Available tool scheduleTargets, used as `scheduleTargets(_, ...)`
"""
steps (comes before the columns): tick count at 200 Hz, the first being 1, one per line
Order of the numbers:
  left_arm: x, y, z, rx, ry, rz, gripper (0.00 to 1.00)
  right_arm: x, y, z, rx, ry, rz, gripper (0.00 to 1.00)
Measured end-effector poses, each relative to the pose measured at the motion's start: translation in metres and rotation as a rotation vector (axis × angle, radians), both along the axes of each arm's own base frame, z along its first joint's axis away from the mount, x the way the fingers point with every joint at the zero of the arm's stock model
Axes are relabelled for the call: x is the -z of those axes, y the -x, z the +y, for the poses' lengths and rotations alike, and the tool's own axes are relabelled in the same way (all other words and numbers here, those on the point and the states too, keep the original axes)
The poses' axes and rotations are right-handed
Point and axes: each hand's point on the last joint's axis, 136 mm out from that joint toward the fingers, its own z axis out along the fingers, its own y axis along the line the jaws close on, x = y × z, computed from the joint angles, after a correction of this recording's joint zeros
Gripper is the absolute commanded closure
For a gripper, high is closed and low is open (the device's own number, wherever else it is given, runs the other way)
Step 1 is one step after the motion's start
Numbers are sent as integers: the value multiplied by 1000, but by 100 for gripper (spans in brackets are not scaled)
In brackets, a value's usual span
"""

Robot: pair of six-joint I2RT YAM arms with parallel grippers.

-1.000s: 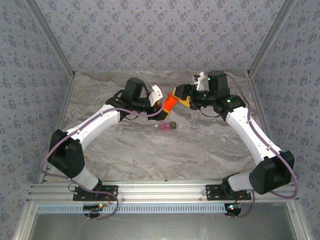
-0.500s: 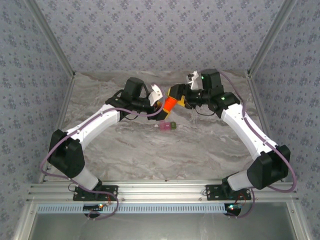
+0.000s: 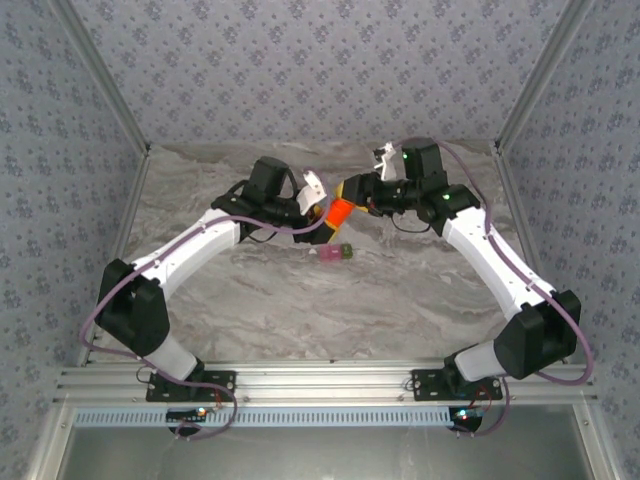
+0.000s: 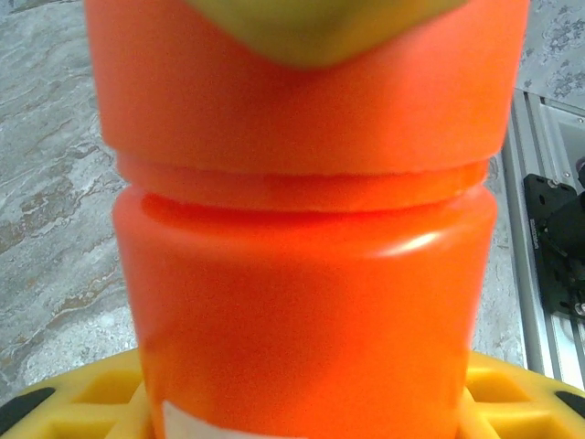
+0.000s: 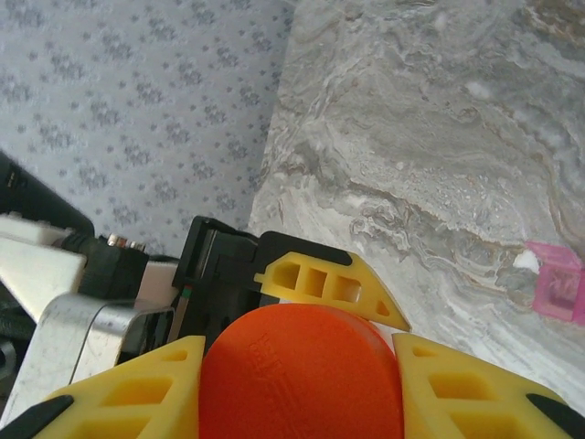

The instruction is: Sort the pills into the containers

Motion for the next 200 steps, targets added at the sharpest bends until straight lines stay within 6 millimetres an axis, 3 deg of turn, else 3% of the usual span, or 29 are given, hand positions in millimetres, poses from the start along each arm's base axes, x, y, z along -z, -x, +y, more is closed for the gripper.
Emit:
scheduleTargets(42, -6, 3, -4, 37, 21, -35, 100, -9, 5, -5, -187, 7, -204, 62)
scheduleTargets(71, -9, 1, -9, 44, 30, -46, 100, -10, 3, -13, -285, -66, -248, 64)
scheduleTargets(90, -9, -2, -10, 42, 34, -54, 100, -7, -4, -18, -307, -147, -231, 64)
scheduleTargets(117, -4, -2, -7, 36, 22, -27, 100, 4, -29, -40, -197, -187, -216, 64)
scheduleTargets(130, -4, -2, -6, 35, 21, -27, 100, 12, -33, -42, -166, -208, -172, 55)
scheduleTargets(147, -4, -2, -6, 35, 22, -27, 100, 19, -33, -39, -144, -214, -127, 53)
scheduleTargets(169, -4, -2, -6, 34, 22, -27, 100, 23, -34, -38, -89, -191, -85, 37)
scheduleTargets(200, -4, -3, -6, 34, 21, -26, 100, 10, -25, -44, -17, -156, -79, 29)
